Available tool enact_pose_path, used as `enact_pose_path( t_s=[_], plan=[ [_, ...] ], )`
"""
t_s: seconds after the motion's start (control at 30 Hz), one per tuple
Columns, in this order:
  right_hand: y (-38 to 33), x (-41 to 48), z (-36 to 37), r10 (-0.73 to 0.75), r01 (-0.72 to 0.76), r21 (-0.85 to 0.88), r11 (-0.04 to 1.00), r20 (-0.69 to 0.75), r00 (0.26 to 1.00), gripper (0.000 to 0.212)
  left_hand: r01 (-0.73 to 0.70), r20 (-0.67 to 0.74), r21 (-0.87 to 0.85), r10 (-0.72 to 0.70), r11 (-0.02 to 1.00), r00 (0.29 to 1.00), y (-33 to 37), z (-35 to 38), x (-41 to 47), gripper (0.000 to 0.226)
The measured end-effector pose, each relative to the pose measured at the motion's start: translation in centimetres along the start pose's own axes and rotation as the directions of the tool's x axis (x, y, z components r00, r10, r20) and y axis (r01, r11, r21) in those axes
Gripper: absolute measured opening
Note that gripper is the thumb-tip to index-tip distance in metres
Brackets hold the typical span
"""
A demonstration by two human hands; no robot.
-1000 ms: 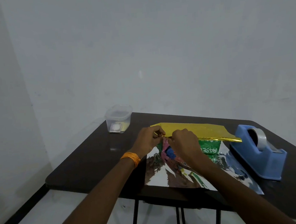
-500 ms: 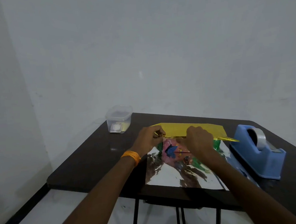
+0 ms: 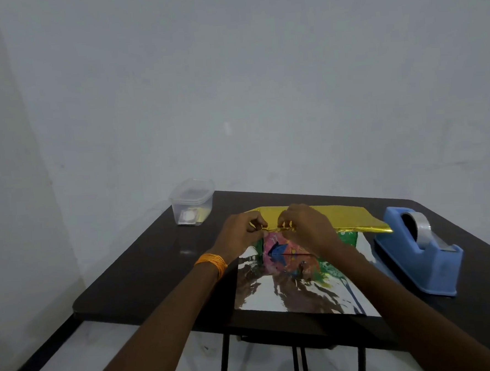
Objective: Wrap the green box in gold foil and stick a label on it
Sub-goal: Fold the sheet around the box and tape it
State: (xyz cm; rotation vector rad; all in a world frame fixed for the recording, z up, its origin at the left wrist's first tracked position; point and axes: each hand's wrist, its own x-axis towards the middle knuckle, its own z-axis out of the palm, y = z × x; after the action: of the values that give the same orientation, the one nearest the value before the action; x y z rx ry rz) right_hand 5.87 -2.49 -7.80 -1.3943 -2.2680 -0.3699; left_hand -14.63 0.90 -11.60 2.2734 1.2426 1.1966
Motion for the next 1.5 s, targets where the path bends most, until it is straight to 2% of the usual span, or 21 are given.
enact_pose_path(
  t_s=[0.13,0.2,0.27,0.37,0.47,0.57,0.67,0.73,0.8,0.9,0.97,1.03,1.1,1.17,1.27,1.37,1.43,1.5],
  plan=[
    [2.6,-0.7,0.1,0.023,-0.013,0.402,0.915,-0.021,1.000,0.018,-0.009,0.025,0.010,0.008,1.000,1.000,0.1,-0.4,0.4,0.016],
    [3.2,-1.2,-0.1,0.049,-0.039,0.469,0.882,-0.008,0.999,0.023,-0.015,0.032,0.016,0.015,1.000,0.999,0.3,-0.5,0.5,0.017],
    [3.6,-1.7,-0.1,0.080,-0.067,0.475,0.878,-0.006,0.997,0.027,-0.016,0.027,0.033,0.015,0.999,1.000,0.5,-0.5,0.4,0.016],
    [4.6,-2.7,-0.2,0.162,-0.100,0.436,0.894,-0.107,0.981,0.030,-0.062,0.047,0.060,0.059,0.996,0.997,0.2,-0.3,0.0,0.016],
    [5.7,-3.6,-1.0,0.263,-0.169,0.381,0.909,-0.208,0.942,0.018,-0.129,0.067,0.181,0.119,0.975,0.991,0.0,-0.4,-0.5,0.035],
    [6.4,-4.0,-1.9,0.318,-0.261,0.346,0.901,-0.118,0.941,0.008,-0.104,-0.046,0.312,0.124,0.945,0.991,0.6,-0.7,-0.7,0.064],
    [6.5,-4.4,-1.4,0.296,-0.267,0.353,0.897,-0.028,0.955,0.013,-0.074,-0.167,0.262,0.121,0.962,0.979,2.1,-0.7,0.5,0.060],
    [6.3,-4.4,-0.9,0.311,-0.286,0.374,0.882,-0.006,0.950,0.013,-0.077,-0.167,0.218,0.115,0.973,0.979,3.3,-0.1,2.1,0.053],
    [6.1,-4.2,-0.7,0.301,-0.287,0.363,0.886,0.019,0.953,0.018,-0.071,-0.114,0.207,0.096,0.976,0.989,4.3,0.9,4.1,0.052],
    [6.2,-3.8,-1.0,0.252,-0.253,0.358,0.899,0.049,0.966,0.017,-0.035,0.062,0.282,0.019,0.959,0.998,5.4,2.6,7.2,0.056],
    [6.4,-3.7,-1.3,0.228,-0.242,0.381,0.892,0.082,0.970,0.016,0.030,0.194,0.375,-0.109,0.927,0.975,5.3,3.6,8.8,0.064],
    [6.4,-3.8,-1.7,0.220,-0.245,0.395,0.885,0.110,0.969,0.018,0.104,0.303,0.442,-0.257,0.891,0.918,4.8,4.3,9.6,0.074],
    [6.4,-3.6,-2.0,0.213,-0.251,0.403,0.880,0.137,0.967,0.022,0.137,0.320,0.477,-0.317,0.868,0.893,4.0,4.6,9.8,0.068],
    [6.5,-3.3,-2.0,0.207,-0.265,0.395,0.880,0.184,0.961,0.018,0.141,0.266,0.492,-0.303,0.859,0.915,3.6,4.4,9.5,0.064],
    [7.2,-2.3,-1.7,0.227,-0.311,0.404,0.861,0.242,0.943,0.025,0.146,0.239,0.520,-0.307,0.841,0.921,3.8,2.6,8.8,0.073],
    [6.8,-0.5,-1.8,0.231,-0.360,0.352,0.864,0.359,0.905,0.035,0.194,0.294,0.437,-0.344,0.878,0.892,4.0,-0.3,7.7,0.071],
    [5.9,0.7,-1.9,0.223,-0.368,0.302,0.879,0.423,0.878,0.034,0.316,0.381,0.279,-0.406,0.907,0.831,4.3,-1.9,6.6,0.067],
    [4.8,1.7,-2.0,0.231,-0.366,0.236,0.900,0.455,0.860,0.036,0.421,0.492,0.149,-0.436,0.895,0.754,5.0,-3.1,5.2,0.061]
  ],
)
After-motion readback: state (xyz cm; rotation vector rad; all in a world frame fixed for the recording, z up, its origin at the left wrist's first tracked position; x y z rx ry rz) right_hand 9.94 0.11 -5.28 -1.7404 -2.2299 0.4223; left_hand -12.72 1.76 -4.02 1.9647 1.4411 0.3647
